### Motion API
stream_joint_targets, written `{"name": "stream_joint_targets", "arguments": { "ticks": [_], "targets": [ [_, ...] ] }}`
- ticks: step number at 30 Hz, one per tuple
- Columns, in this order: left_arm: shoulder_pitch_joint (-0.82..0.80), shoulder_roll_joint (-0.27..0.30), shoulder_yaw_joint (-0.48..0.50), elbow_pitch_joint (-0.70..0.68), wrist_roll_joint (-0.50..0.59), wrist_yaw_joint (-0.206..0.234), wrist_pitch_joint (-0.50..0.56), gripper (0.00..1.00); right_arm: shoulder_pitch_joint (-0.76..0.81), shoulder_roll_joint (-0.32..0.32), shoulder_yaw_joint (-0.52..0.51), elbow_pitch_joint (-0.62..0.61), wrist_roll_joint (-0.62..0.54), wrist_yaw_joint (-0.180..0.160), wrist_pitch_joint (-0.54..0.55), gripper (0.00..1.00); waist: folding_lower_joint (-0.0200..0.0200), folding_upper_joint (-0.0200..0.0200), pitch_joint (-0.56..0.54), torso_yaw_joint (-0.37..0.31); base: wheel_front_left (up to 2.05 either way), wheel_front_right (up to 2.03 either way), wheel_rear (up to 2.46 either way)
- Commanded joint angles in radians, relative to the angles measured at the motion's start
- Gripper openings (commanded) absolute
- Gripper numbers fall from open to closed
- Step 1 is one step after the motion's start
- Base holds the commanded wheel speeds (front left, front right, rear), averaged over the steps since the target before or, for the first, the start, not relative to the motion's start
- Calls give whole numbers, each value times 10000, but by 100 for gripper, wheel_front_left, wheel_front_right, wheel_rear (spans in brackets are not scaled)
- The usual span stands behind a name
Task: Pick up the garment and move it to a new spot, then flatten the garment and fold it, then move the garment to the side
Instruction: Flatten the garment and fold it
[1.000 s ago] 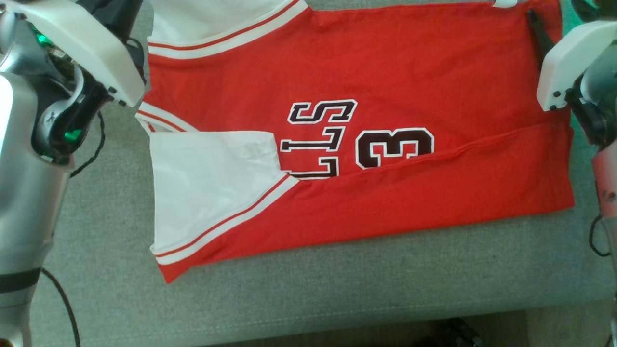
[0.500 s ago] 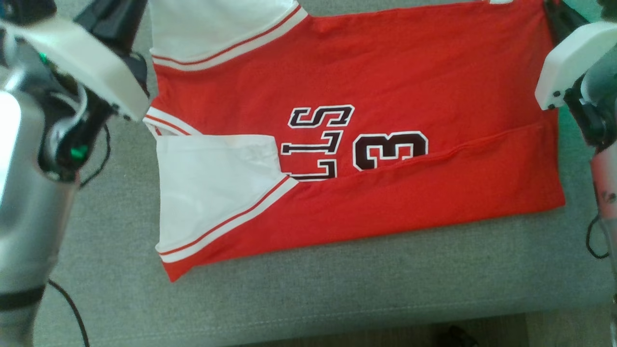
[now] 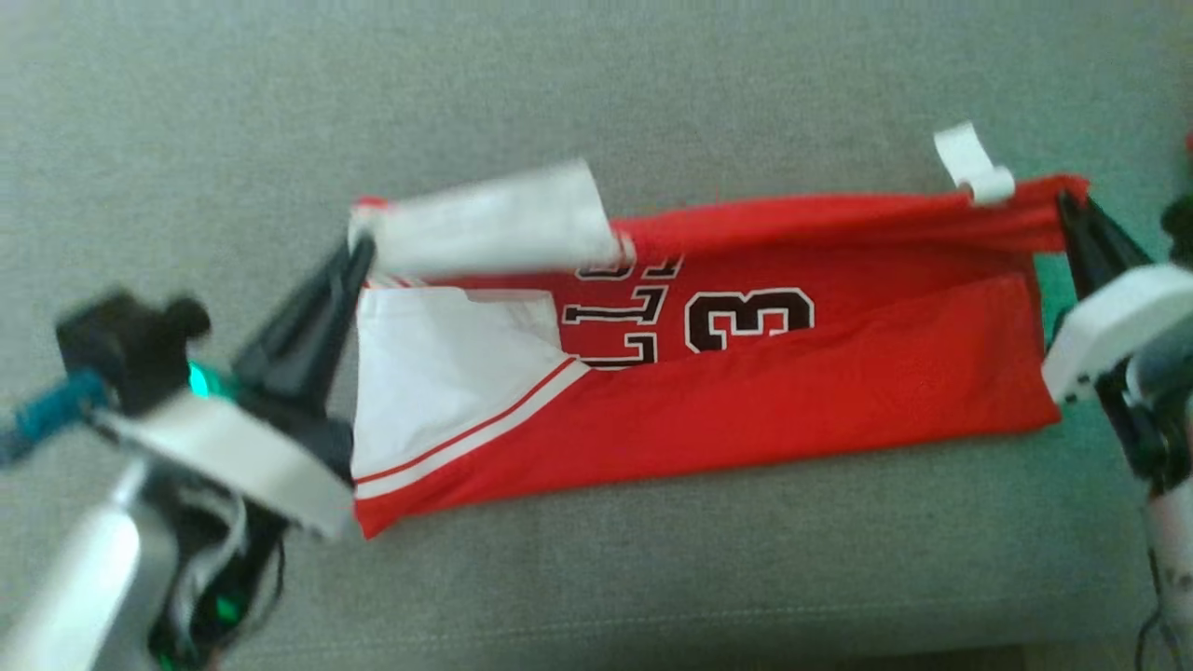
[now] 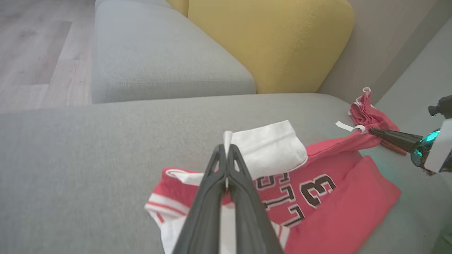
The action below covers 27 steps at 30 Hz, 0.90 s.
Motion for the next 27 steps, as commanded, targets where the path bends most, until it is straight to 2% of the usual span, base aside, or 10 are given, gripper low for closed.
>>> {"name": "stream_joint_targets", "arguments": {
  "ticks": [1,8,14,15,16,17,18,19,27],
  "targets": [
    [309,272,458,-609,-98,217,-199,0,340,32,-75,-604,-52,65,-16,0,1,0,-319,87,0,0,0],
    [1998,-168,150,-777,-383,503,-762,0,1504,348,-615,-1428,-159,65,222,0,1,0,-641,213,0,0,0],
    [2344,-509,-155,-153,-580,351,-1048,0,2082,562,-891,-1731,-270,65,358,0,1,0,-786,271,0,0,0],
    [2335,-551,-195,60,-571,313,-1113,0,2158,603,-907,-1764,-299,65,373,18,1,0,-819,266,0,0,0],
    [2321,-602,-230,268,-565,274,-1190,8,2225,649,-938,-1791,-328,65,386,49,1,0,-848,256,0,0,0],
    [2303,-651,-255,457,-542,240,-1293,42,2292,696,-972,-1826,-356,65,384,98,1,0,-872,245,0,0,0],
    [2297,-707,-266,630,-520,225,-1409,94,2366,746,-1019,-1874,-377,65,370,100,1,0,-894,233,0,0,0],
    [2307,-760,-281,777,-508,214,-1508,100,2446,798,-1083,-1935,-391,65,350,100,1,0,-914,218,0,0,0],
    [2622,-1159,28,888,-543,411,-2531,100,3130,1352,-1809,-2766,-542,65,114,100,1,0,-1033,110,0,0,0]
  ]
}}
